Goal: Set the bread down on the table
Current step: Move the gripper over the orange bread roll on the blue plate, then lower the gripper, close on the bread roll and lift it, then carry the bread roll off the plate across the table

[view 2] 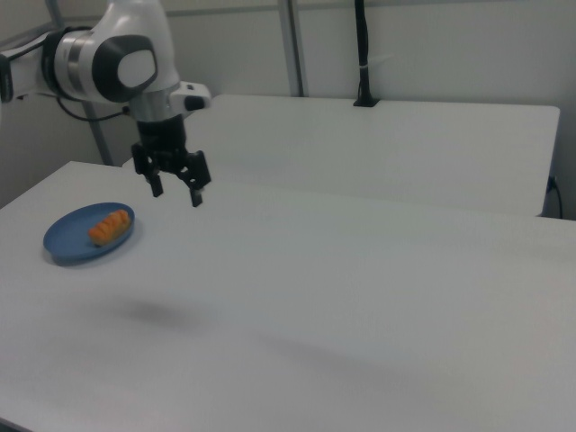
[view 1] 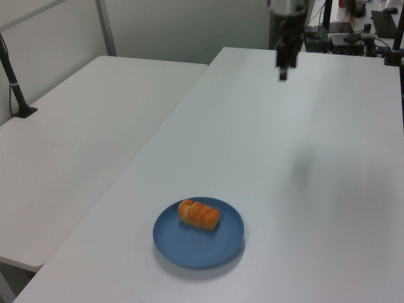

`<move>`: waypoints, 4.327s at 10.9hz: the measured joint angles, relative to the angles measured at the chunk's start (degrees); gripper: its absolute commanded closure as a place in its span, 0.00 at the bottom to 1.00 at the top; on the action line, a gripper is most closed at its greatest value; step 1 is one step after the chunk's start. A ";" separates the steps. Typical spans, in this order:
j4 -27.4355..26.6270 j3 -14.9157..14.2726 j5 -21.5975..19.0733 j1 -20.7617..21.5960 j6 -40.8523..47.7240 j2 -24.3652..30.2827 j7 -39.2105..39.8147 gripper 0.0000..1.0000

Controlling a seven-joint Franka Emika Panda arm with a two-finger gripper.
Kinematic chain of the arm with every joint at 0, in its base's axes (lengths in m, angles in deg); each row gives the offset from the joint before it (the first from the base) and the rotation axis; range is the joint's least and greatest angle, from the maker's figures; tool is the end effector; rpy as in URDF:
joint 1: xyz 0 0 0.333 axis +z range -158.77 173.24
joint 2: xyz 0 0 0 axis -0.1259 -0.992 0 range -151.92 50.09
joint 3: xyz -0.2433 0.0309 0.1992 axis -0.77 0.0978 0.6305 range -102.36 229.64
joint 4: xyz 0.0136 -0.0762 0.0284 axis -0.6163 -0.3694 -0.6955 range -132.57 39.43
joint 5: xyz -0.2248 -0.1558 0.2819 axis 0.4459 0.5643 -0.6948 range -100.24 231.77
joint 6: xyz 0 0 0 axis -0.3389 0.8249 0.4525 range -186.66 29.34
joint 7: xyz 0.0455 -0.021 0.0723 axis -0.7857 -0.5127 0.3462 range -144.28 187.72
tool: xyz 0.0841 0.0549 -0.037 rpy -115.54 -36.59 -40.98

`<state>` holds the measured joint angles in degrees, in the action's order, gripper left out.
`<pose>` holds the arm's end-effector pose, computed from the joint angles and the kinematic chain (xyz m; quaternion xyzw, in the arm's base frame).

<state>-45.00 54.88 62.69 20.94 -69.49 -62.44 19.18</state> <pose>0.6165 0.0664 0.5321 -0.9996 -0.0182 0.0180 0.0101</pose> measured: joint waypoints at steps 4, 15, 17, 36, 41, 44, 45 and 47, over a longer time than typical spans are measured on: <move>6.15 4.72 -3.31 8.40 -13.34 -8.70 -9.67 0.00; 20.67 7.15 2.51 22.71 -28.34 -34.28 -31.58 0.05; 21.16 6.89 2.55 22.60 -29.79 -34.63 -31.61 0.13; 17.41 6.70 10.79 18.43 -27.10 -22.38 -29.21 1.00; 11.66 5.85 10.79 5.26 -22.34 -15.95 -15.82 1.00; 7.16 0.57 10.73 2.36 -22.35 -16.03 -8.67 1.00; 5.71 0.25 10.70 1.06 -22.64 -16.24 -6.29 0.99; 1.99 0.27 10.68 0.48 -26.25 -16.86 -4.85 0.94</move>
<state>-43.00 55.15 73.37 21.42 -95.74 -79.29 14.33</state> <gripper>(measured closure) 0.912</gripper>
